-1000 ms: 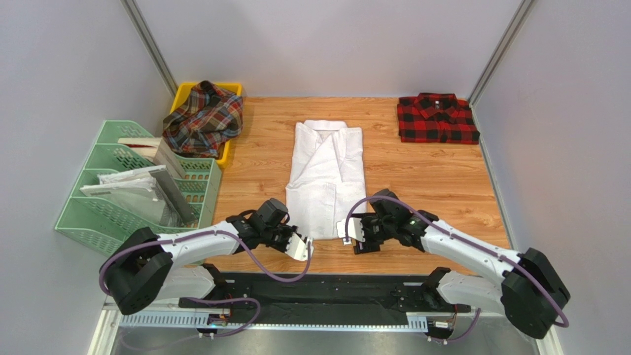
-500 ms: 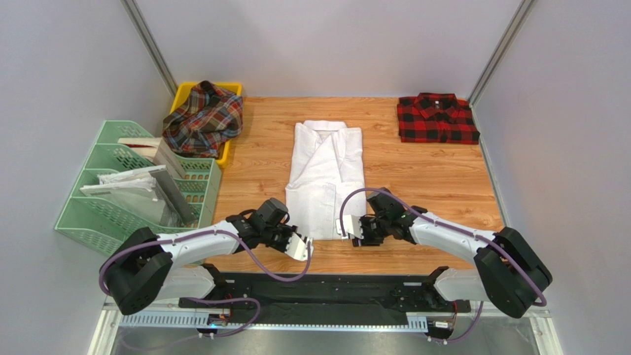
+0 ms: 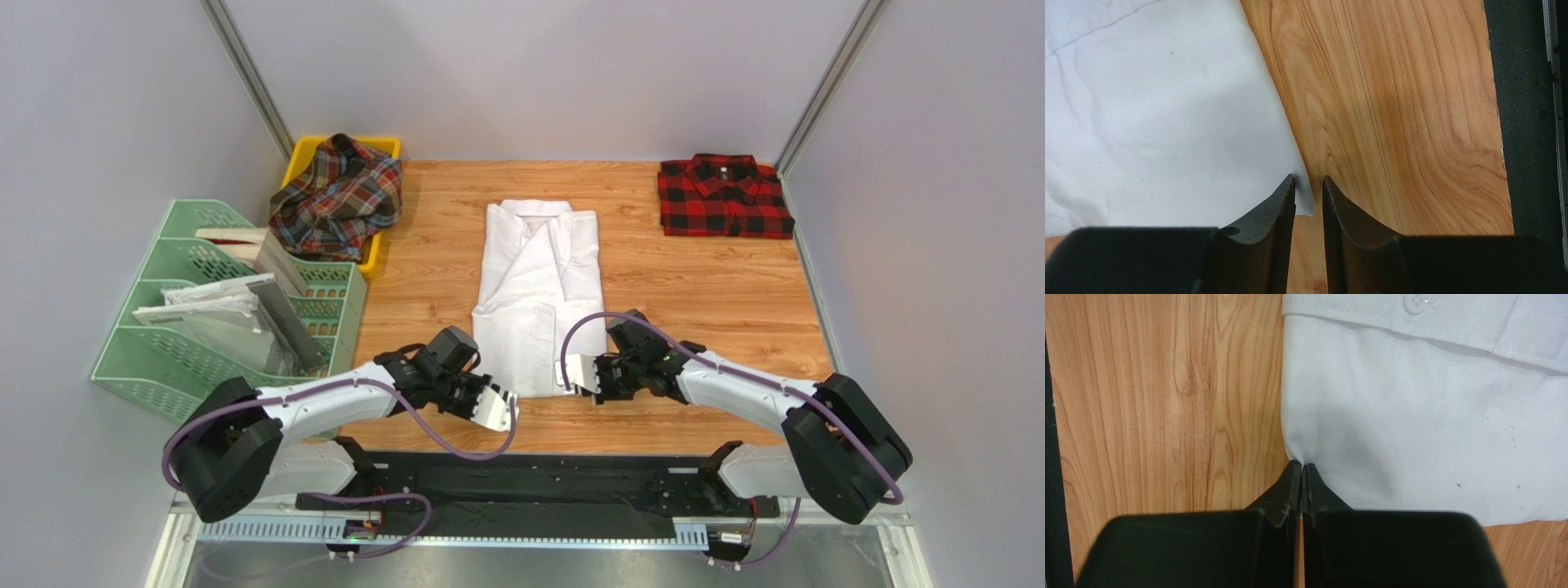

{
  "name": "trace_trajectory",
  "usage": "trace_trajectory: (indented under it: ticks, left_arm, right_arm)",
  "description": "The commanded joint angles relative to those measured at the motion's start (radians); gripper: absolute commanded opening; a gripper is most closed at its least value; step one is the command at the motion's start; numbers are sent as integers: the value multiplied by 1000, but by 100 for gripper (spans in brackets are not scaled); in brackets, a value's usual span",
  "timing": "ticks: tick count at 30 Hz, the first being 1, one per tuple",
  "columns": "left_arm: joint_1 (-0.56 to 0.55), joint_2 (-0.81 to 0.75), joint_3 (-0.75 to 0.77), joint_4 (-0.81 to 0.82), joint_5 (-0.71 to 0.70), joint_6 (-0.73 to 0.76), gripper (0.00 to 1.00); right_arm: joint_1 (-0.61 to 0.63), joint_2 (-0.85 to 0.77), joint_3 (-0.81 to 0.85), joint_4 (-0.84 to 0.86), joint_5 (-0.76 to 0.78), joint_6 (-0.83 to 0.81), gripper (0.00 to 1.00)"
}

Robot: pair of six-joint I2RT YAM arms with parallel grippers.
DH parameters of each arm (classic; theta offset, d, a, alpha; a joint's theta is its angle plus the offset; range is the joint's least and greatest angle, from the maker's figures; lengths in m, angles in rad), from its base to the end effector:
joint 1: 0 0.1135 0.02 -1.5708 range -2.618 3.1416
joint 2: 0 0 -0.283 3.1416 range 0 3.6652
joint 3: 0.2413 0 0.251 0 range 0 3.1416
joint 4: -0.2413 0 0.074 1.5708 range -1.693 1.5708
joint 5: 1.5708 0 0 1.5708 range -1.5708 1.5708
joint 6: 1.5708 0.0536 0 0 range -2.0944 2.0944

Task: Fold and stack the long sleeve shirts
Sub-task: Fold the shirt

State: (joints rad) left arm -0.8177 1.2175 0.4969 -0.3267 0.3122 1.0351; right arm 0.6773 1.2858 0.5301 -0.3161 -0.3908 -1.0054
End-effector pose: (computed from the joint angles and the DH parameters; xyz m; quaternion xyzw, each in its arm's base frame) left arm 0.1298 -0.1625 0.1550 0.7870 0.5410 -0.1216 0.2704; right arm 0.1571 0.1526 0.1531 -0.7407 0.5978 0.1461 0.2697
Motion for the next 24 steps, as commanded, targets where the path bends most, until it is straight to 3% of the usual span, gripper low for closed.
trace_trajectory:
  ticks: [1,2,7,24]
  left_arm:
    - [2,33,19,-2,-13,-30,29]
    - [0,43,26,0,-28,-36,27]
    - [0,70,51,0,-50,-72,0]
    - [2,-88,158,-183,42,-119,0]
  right_arm:
    - [-2,-2,-4,0,38,14,0]
    - [-2,-11,-2,-3,38,19,0]
    - [-2,-43,-5,-23,40,34,0]
    - [-21,-171,61,-153,32,110,0]
